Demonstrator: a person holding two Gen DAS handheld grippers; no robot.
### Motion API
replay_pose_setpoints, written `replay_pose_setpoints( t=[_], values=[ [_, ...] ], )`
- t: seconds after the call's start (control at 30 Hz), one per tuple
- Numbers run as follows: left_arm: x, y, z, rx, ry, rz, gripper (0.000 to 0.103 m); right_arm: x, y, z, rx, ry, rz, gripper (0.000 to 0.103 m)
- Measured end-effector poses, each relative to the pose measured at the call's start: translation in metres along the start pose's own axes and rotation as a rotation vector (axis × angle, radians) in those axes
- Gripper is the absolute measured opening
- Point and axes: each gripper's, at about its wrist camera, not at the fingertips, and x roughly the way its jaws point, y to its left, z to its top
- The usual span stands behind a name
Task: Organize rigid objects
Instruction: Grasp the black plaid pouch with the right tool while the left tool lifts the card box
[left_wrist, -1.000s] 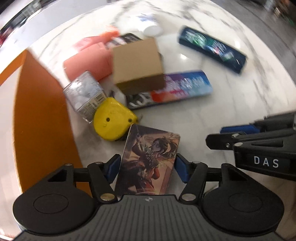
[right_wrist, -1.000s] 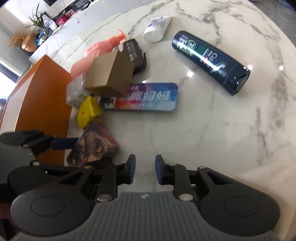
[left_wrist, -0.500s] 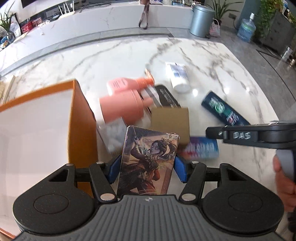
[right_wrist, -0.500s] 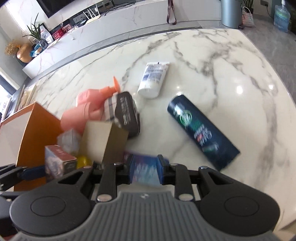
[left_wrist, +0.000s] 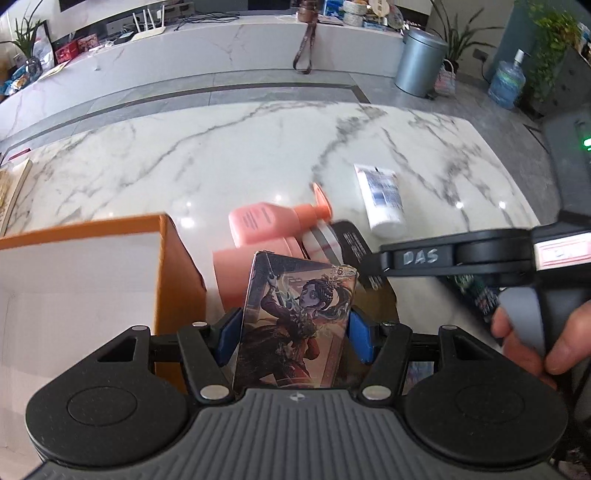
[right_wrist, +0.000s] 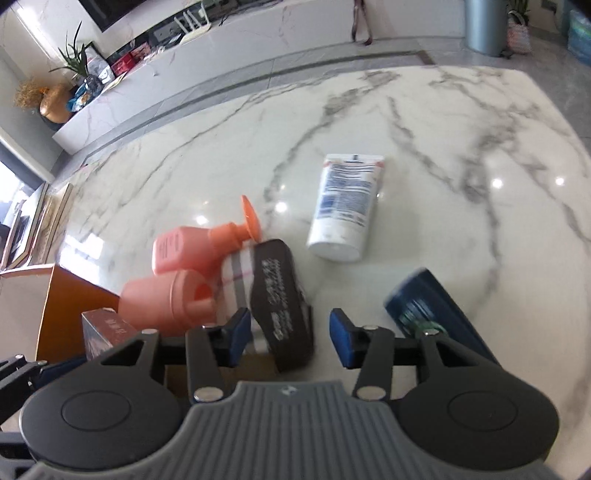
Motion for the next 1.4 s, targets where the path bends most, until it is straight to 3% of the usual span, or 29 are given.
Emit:
replay_pose_setpoints(
  t=[0.2, 0.27, 0.5, 0.57, 0.7, 0.77, 0.87, 1.17, 1.4],
  values=[
    [0.001, 0.013, 0.013, -0.029, -0.009, 0.01, 0.069, 0.037, 0.011, 0.018, -0.05, 0.102, -0.007, 0.057],
    [0.0, 0.017, 0.015, -0.038, -0.01, 0.009, 0.069, 0.043, 0.014, 0.018, -0.068, 0.123, -0.013, 0.064],
    [-0.007, 0.024, 0.016, -0.042, -0.029, -0.015, 0.069, 0.053, 0.04, 0.013, -0.205, 0.121, -0.08, 0.071],
    [-0.009, 0.026, 0.016, -0.045, -0.031, -0.028, 0.069, 0.053, 0.04, 0.013, -0.213, 0.126, -0.074, 0.063],
    [-0.009, 0.024, 0.016, -0.032, -0.027, -0.032, 0.069, 0.048, 0.031, 0.012, -0.167, 0.129, -0.067, 0.061],
    [-0.01, 0.022, 0.016, -0.026, -0.027, -0.031, 0.069, 0.04, 0.025, 0.013, -0.125, 0.105, -0.057, 0.043],
    [-0.015, 0.02, 0.015, -0.024, -0.035, -0.033, 0.069, 0.027, 0.02, 0.018, -0.093, 0.089, -0.033, 0.029],
    [-0.03, 0.024, 0.01, -0.036, -0.048, -0.013, 0.069, 0.004, 0.024, 0.015, -0.079, 0.032, 0.0, 0.014],
    [-0.051, 0.03, 0.004, -0.058, -0.077, -0.034, 0.069, -0.029, 0.008, 0.006, -0.032, -0.024, -0.019, 0.013]
  ],
)
